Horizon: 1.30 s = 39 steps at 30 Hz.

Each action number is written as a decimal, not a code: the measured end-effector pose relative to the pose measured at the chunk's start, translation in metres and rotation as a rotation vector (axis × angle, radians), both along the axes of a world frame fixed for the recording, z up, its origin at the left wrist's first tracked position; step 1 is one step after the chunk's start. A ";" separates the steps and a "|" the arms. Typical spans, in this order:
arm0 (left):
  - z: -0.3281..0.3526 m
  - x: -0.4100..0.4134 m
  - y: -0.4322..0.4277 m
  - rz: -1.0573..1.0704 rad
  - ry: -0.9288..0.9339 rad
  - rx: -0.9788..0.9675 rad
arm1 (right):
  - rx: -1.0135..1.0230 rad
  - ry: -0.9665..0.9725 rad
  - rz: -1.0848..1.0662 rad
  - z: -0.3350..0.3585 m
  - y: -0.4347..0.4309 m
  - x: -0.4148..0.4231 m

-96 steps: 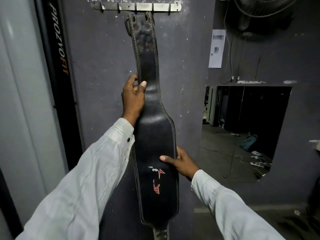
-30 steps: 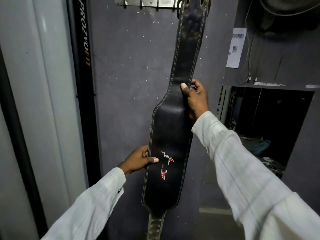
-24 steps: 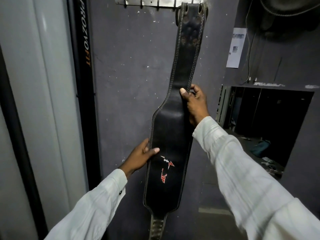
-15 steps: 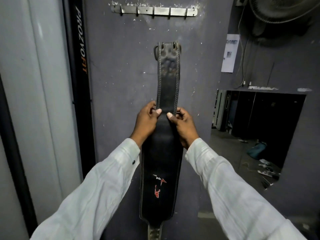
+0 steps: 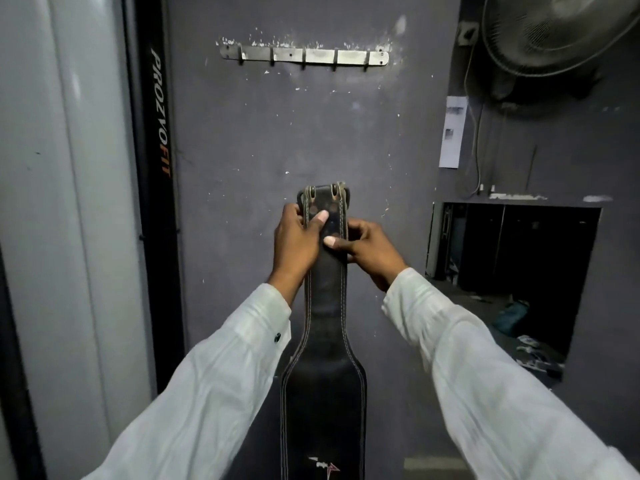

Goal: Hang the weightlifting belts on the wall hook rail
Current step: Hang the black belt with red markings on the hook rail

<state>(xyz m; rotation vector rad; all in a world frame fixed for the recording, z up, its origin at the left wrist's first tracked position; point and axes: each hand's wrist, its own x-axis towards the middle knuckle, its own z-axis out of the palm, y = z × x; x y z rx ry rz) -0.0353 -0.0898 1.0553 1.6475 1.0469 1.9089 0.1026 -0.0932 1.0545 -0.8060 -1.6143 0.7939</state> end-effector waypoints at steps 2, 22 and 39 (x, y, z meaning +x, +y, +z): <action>0.001 -0.003 0.006 0.007 0.027 -0.012 | 0.002 -0.014 -0.072 0.001 0.004 -0.003; 0.036 0.022 0.122 -0.134 0.018 0.178 | 0.201 -0.296 -0.365 0.049 0.100 0.018; 0.230 0.099 0.294 -0.040 0.051 0.511 | 0.752 -0.249 -0.518 0.221 0.277 0.094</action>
